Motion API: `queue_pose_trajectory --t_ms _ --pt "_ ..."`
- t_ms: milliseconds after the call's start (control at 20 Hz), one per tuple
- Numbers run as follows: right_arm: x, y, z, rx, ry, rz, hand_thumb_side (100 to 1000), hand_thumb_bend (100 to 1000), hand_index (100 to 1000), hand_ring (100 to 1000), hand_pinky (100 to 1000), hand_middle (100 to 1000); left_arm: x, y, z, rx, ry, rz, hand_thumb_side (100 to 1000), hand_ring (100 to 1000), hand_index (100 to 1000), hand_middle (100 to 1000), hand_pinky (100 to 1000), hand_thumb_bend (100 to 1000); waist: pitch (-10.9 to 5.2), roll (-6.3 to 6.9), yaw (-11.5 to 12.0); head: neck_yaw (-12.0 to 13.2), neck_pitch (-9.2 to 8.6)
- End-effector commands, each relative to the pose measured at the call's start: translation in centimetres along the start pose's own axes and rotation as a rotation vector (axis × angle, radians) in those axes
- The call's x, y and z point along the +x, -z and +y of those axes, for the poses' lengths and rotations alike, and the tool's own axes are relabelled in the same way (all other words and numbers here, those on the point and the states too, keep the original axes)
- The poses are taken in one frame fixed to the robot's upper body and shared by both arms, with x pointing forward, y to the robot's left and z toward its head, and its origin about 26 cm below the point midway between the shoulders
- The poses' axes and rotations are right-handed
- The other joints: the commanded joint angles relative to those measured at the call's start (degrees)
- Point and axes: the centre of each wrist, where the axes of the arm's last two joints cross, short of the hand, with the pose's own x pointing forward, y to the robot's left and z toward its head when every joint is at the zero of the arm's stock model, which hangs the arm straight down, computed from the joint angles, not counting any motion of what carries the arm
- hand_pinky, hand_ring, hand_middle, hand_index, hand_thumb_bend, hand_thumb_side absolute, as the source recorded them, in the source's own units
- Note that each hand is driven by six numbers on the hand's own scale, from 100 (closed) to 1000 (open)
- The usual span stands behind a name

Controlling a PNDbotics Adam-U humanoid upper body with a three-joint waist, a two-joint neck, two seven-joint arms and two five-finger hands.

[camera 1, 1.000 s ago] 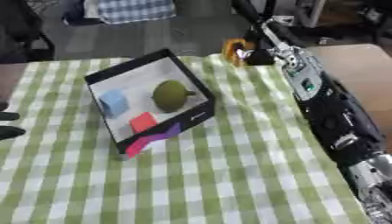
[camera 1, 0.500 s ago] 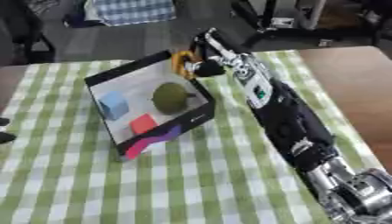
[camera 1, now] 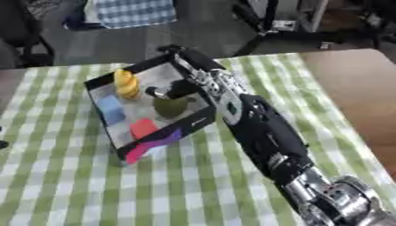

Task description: Pick up objects on the table and place them in the box.

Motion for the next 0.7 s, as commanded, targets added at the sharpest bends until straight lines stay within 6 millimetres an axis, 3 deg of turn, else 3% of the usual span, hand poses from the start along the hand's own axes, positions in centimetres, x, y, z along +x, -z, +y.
queue_pose_trajectory --t_ms 50,500,600,650,700 --pt "-0.8 -0.3 -2.6 -0.100 -0.063 -0.012 565 500 987 892 954 929 0.5 0.2 0.3 0.001 0.009 -0.020 869 588 844 656 735 344 -0.57 0.00 -0.28 0.22 -0.84" --pt "-3.6 -4.2 -7.6 -0.230 -0.157 -0.066 485 308 949 827 916 840 0.0 -0.2 0.6 0.022 0.015 0.002 868 586 842 654 735 343 -1.59 -0.92 -2.94 2.47 -0.46" --pt "-4.1 -6.1 -8.8 -0.265 -0.160 -0.073 505 210 940 814 906 827 -0.2 -0.3 0.6 0.028 0.017 0.008 868 585 842 654 734 343 -1.85 -1.08 -3.44 3.27 -0.18" --pt "-4.5 -7.1 -9.2 -0.282 -0.147 -0.066 539 100 934 803 898 818 -0.3 -0.3 0.7 0.031 0.018 0.011 868 585 842 654 734 343 -1.99 -1.16 -3.67 3.63 0.01" --pt "-4.7 -8.0 -9.6 -0.300 -0.126 -0.056 560 100 929 793 890 809 -0.3 -0.4 0.7 0.033 0.018 0.013 867 585 841 653 734 343 -2.10 -1.24 -3.85 3.89 0.17"
